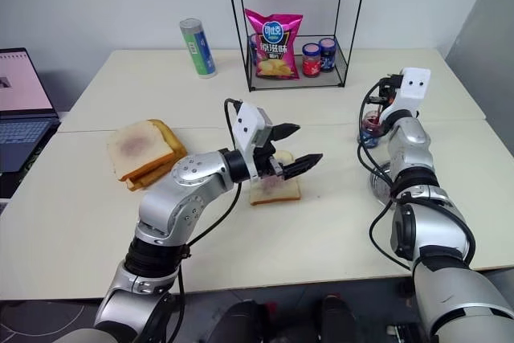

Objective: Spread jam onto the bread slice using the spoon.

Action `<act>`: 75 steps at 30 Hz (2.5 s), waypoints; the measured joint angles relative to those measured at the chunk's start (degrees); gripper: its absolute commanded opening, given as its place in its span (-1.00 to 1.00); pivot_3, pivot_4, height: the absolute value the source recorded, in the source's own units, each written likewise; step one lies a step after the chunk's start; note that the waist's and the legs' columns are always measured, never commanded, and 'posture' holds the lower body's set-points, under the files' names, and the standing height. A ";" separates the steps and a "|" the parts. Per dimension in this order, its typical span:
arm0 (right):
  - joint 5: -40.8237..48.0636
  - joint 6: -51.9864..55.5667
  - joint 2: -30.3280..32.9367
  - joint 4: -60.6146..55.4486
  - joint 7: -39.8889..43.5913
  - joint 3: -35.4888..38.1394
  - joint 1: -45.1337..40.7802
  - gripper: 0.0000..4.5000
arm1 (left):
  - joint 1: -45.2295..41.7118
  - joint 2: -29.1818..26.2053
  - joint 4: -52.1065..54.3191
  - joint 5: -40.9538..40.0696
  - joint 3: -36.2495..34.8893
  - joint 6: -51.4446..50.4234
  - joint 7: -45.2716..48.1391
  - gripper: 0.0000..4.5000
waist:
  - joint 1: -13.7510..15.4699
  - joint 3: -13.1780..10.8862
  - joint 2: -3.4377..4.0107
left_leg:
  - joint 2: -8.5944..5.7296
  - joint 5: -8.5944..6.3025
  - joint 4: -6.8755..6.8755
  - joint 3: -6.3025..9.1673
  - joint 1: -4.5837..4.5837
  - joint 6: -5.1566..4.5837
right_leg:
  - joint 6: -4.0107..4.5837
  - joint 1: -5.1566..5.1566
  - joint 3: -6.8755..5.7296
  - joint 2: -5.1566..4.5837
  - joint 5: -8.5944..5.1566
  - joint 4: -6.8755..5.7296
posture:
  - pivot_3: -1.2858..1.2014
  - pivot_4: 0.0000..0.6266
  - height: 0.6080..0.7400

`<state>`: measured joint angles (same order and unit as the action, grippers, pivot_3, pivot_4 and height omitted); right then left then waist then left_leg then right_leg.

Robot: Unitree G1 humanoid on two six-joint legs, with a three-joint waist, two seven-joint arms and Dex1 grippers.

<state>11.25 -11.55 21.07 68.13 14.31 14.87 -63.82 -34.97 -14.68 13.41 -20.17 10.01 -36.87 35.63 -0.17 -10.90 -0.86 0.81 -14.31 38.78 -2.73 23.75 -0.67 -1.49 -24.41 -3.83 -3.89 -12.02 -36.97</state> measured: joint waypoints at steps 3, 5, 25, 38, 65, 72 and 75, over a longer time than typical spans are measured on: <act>-0.04 0.88 0.00 0.23 -0.47 0.03 0.00 -0.96 | 0.04 -0.30 0.45 -0.07 -0.35 -0.20 -0.14 1.00 | 0.00 0.00 0.00 | 0.00 0.00 0.00 0.00 0.00 0.00 | 0.00 0.00 0.00 0.00 0.00 0.00 | 0.03 -0.52 1.00; 0.78 2.60 -0.02 0.23 -0.66 0.93 0.00 -0.96 | 0.44 -0.35 0.68 -0.06 -0.34 -0.20 -0.15 1.00 | 0.01 0.00 0.00 | 0.00 0.00 0.00 0.00 0.00 0.00 | 0.00 0.00 0.00 0.00 0.00 0.00 | 0.03 -0.52 1.00; 10.74 13.56 0.38 0.24 -2.01 12.77 -1.74 -0.96 | 0.43 -0.19 -0.80 0.57 -0.34 1.32 -0.16 1.00 | 0.01 0.00 0.00 | 0.00 0.00 0.00 -0.03 0.00 -0.01 | 0.00 0.00 0.00 0.00 0.00 0.00 | 0.03 -0.52 1.00; 13.18 14.66 1.68 0.14 -3.37 15.50 -2.51 -0.96 | -0.71 0.98 -3.42 1.24 -0.17 2.98 0.39 1.00 | 0.02 0.00 0.00 | 0.00 0.00 0.00 -0.05 0.00 -0.01 | 0.00 0.00 0.01 -0.01 0.00 0.01 | 0.03 -0.52 1.00; 10.06 9.21 0.31 -1.37 -4.45 11.81 -2.43 -0.96 | -1.50 0.18 -4.47 1.62 0.44 4.63 1.42 1.00 | 0.01 0.00 0.00 | 0.00 0.00 0.00 -0.06 0.00 -0.01 | 0.00 0.00 0.02 -0.01 0.00 0.01 | 0.03 -0.52 1.00; 10.27 9.18 -0.22 -0.31 -4.51 12.08 -2.43 -0.96 | -1.50 -0.52 -4.47 1.71 0.39 4.64 1.21 1.00 | 0.01 0.00 0.00 | 0.00 -0.01 0.00 -0.06 0.00 -0.01 | 0.00 0.00 0.02 0.00 0.00 0.01 | 0.03 -0.52 1.00; 10.18 9.18 -0.26 -0.31 -4.46 11.96 -2.43 -0.96 | -1.50 -0.59 -4.47 1.72 0.38 4.64 1.17 1.00 | 0.01 0.00 0.00 | 0.00 -0.01 0.00 -0.06 0.00 -0.01 | 0.00 0.00 0.02 -0.01 0.00 0.01 | 0.03 -0.52 1.00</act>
<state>21.43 -2.38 20.81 67.82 9.84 26.83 -66.25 -36.47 -15.27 8.94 -18.45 10.39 -32.24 36.80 -0.16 -10.90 -0.86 0.81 -14.31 38.77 -2.79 23.75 -0.67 -1.49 -24.40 -3.81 -3.90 -12.02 -36.96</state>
